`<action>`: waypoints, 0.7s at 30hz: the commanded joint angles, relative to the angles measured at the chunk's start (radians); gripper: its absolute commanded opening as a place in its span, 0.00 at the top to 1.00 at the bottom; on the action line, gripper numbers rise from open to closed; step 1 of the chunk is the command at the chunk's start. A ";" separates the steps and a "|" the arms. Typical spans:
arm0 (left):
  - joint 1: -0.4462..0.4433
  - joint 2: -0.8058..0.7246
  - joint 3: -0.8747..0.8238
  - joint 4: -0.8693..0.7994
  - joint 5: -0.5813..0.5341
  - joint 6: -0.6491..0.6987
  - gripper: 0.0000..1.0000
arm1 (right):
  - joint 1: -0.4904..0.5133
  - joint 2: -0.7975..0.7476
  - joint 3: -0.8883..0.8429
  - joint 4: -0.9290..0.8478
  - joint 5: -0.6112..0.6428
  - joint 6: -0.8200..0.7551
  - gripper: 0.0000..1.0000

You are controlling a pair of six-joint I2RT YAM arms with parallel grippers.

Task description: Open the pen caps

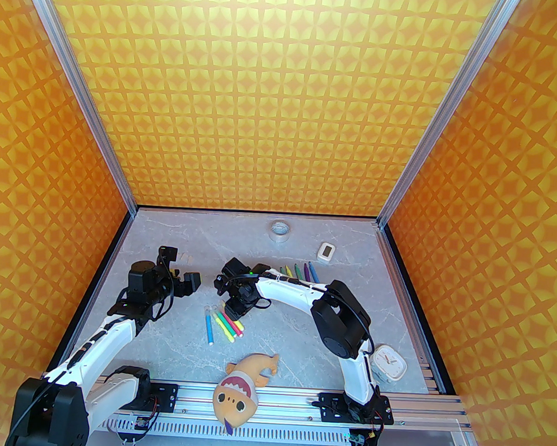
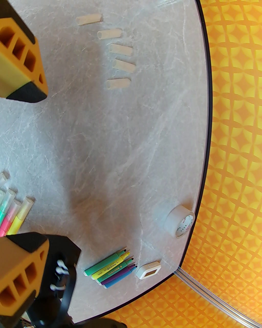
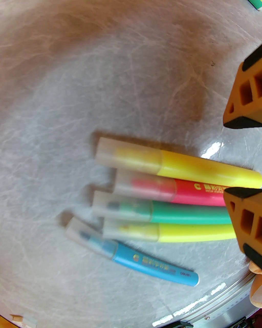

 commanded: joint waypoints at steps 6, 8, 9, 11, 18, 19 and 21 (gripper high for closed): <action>0.004 -0.028 -0.020 0.005 0.018 -0.001 0.11 | 0.010 0.041 0.035 -0.028 0.045 0.019 0.59; 0.004 -0.027 -0.019 0.005 0.018 -0.001 0.11 | 0.012 0.044 0.035 -0.027 0.043 0.020 0.59; 0.004 -0.027 -0.020 0.005 0.018 -0.001 0.11 | 0.014 0.045 0.036 -0.027 0.041 0.020 0.59; 0.005 -0.026 -0.020 0.005 0.018 0.000 0.11 | 0.017 0.047 0.037 -0.027 0.039 0.021 0.59; 0.004 -0.024 -0.020 0.006 0.017 0.000 0.10 | 0.022 0.053 0.038 -0.028 0.032 0.024 0.59; 0.004 -0.023 -0.020 0.006 0.018 0.001 0.10 | 0.024 0.054 0.041 -0.029 0.031 0.025 0.59; 0.004 -0.023 -0.019 0.007 0.018 0.001 0.10 | 0.027 0.059 0.043 -0.031 0.030 0.027 0.59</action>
